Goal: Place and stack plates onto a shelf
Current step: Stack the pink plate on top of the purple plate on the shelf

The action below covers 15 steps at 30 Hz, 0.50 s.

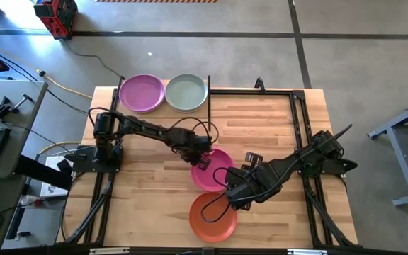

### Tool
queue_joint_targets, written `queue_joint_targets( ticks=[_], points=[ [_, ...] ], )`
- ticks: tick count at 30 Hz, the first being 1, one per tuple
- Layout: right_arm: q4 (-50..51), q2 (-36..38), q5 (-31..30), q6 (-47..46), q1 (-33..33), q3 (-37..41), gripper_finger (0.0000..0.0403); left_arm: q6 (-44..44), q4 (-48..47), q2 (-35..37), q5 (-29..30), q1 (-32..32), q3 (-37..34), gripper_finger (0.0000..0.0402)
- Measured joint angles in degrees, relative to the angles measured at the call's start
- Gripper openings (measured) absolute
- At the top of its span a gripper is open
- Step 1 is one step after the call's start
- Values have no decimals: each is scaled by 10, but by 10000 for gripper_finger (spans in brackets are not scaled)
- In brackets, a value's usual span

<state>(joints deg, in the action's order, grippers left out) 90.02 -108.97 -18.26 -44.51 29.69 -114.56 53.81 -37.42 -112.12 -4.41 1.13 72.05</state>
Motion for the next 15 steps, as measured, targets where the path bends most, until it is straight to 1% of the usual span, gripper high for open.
queue_joint_targets(
  ticks=[3, 7, 11, 15],
  points=[
    [0, 0, 0, 0, -1, 0, 119, -14, 3, 0, -3, 0, 1, 9],
    [0, 0, -3, 0, -4, 0, 119, -30, -1, 16, -5, 0, 0, 7],
    [0, 0, -3, 0, -10, 0, 119, -44, -13, 49, 21, 1, -1, 4],
    [0, 0, -3, 0, -17, 0, 119, -49, -34, 96, 52, 9, -2, 2]
  ],
)
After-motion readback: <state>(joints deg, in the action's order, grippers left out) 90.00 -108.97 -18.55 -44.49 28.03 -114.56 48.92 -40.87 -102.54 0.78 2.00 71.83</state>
